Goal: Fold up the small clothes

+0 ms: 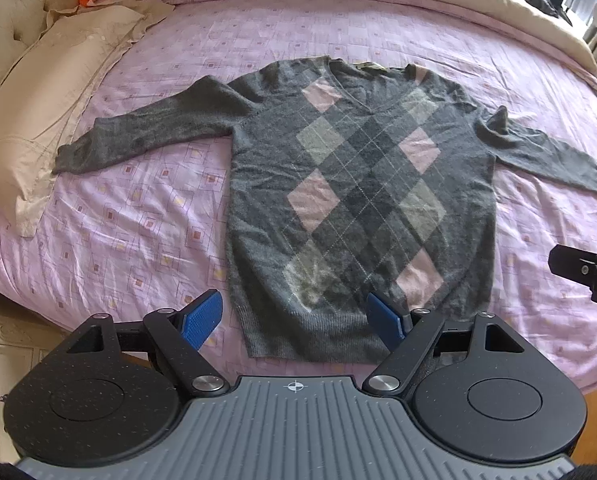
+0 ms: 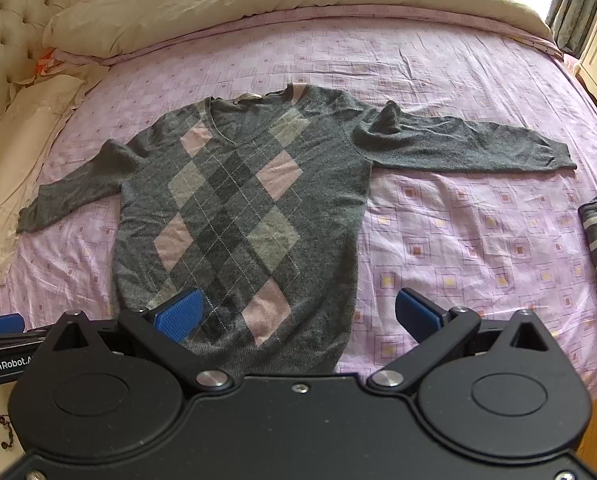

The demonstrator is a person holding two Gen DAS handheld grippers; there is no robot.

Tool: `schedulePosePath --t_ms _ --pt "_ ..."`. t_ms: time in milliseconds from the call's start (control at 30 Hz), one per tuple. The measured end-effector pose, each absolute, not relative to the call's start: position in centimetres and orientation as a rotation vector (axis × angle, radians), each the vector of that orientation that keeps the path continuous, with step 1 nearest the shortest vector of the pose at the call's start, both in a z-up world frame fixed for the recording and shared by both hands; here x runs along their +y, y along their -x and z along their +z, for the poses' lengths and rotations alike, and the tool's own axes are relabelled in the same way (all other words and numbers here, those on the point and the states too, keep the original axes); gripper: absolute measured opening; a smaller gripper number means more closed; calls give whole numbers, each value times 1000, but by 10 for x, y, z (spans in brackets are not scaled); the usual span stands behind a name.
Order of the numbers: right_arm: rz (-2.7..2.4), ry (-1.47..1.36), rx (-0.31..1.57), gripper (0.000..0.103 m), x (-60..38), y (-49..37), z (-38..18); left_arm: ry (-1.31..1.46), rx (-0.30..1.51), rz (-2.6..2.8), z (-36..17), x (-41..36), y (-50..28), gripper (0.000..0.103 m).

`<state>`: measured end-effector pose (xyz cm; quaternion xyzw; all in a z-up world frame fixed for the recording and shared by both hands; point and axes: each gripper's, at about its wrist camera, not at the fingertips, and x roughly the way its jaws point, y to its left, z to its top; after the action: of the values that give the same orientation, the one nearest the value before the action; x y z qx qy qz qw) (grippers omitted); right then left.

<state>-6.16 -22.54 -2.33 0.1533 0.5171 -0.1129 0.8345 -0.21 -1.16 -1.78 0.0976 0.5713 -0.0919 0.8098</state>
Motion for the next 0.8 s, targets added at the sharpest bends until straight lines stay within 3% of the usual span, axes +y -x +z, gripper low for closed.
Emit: schedulePosePath --t_ms 800 --pt "-226 -336 1117 102 -222 56 -30 -191 1234 -177 -20 -6 -4 78"
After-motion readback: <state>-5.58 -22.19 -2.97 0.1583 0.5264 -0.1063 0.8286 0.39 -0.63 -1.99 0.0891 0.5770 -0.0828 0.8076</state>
